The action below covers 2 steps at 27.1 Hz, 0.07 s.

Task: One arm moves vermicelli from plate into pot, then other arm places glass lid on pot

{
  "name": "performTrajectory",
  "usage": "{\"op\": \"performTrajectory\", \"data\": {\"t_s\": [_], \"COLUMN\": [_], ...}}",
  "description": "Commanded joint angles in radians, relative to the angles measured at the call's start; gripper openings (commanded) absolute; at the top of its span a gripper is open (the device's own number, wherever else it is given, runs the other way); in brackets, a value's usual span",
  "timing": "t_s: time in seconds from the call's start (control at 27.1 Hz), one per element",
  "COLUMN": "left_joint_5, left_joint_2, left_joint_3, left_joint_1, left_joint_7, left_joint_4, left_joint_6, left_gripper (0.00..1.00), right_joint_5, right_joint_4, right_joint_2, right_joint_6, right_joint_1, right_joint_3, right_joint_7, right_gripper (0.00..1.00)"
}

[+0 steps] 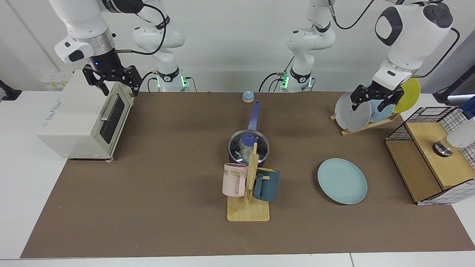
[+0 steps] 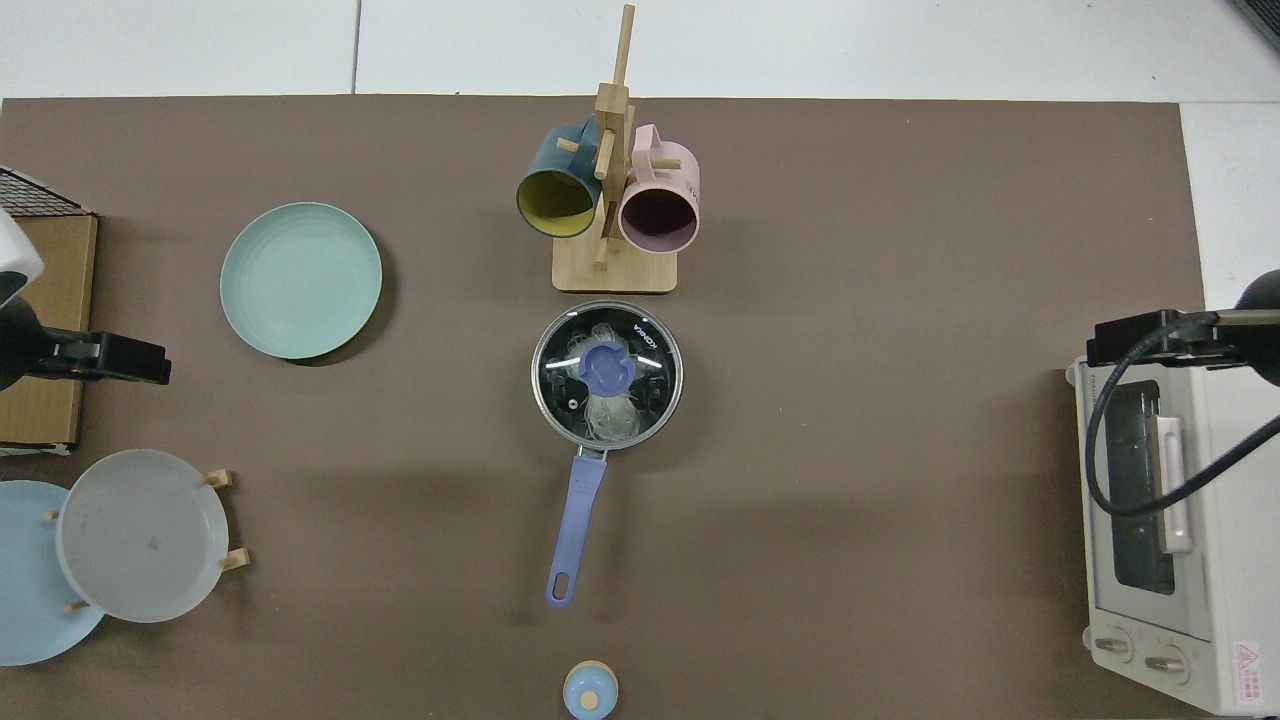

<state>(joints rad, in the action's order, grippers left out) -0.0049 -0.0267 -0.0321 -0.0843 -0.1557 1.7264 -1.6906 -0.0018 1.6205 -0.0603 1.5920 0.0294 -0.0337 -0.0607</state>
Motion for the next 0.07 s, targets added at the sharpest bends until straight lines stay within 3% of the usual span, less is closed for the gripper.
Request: {"op": "performTrajectory", "data": {"t_s": [0.0,0.04], "left_joint_5": [0.016,0.016], "left_joint_2": [-0.016,-0.016], "left_joint_3": [0.006,0.006], "left_joint_1": [0.012,0.012], "left_joint_7": [0.015,0.015], "left_joint_4": [0.019,0.019], "left_joint_6": [-0.006,-0.006], "left_gripper": [1.00,1.00], "right_joint_5": [0.028,0.026], "right_joint_4": [0.041,0.041], "right_joint_2": [-0.021,-0.023], "right_joint_6": [0.036,0.034], "right_joint_1": [-0.017,-0.016], "right_joint_3": [0.005,0.005], "right_joint_7": [0.024,0.019], "right_gripper": [1.00,1.00]}}
